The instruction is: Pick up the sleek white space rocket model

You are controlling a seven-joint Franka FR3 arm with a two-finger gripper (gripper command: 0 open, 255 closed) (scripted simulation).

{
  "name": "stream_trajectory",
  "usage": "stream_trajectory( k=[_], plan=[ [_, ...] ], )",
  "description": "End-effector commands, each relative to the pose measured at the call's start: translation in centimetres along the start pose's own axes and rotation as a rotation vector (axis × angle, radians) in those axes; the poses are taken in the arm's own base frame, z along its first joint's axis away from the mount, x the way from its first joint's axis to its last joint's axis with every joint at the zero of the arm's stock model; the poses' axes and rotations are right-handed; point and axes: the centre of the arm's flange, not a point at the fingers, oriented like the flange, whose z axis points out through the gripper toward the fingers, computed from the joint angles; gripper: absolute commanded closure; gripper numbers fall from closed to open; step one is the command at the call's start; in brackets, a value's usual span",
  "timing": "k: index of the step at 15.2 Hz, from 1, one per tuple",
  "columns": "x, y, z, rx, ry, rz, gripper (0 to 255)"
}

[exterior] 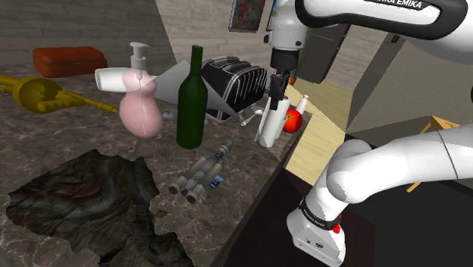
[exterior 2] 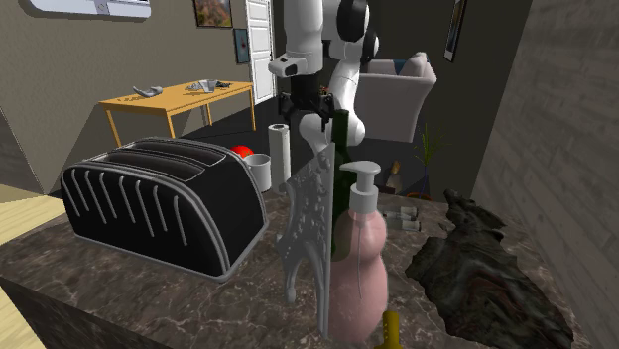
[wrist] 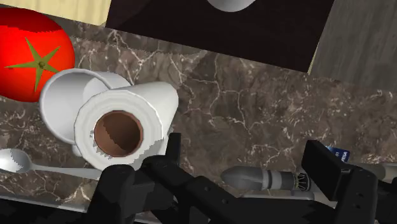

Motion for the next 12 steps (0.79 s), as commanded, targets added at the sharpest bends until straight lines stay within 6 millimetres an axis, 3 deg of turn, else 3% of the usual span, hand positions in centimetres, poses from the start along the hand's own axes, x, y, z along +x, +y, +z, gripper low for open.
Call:
stream_trajectory(
  k=[1,6,12],
  plan=[
    [0.0,0.0,0.0,0.0,0.0,0.0,0],
    [4.5,-1.7,3.7,-0.042,0.039,-0.424,0],
    [8.7,-5.9,8.2,-0.091,0.087,-0.932,0]
  ],
)
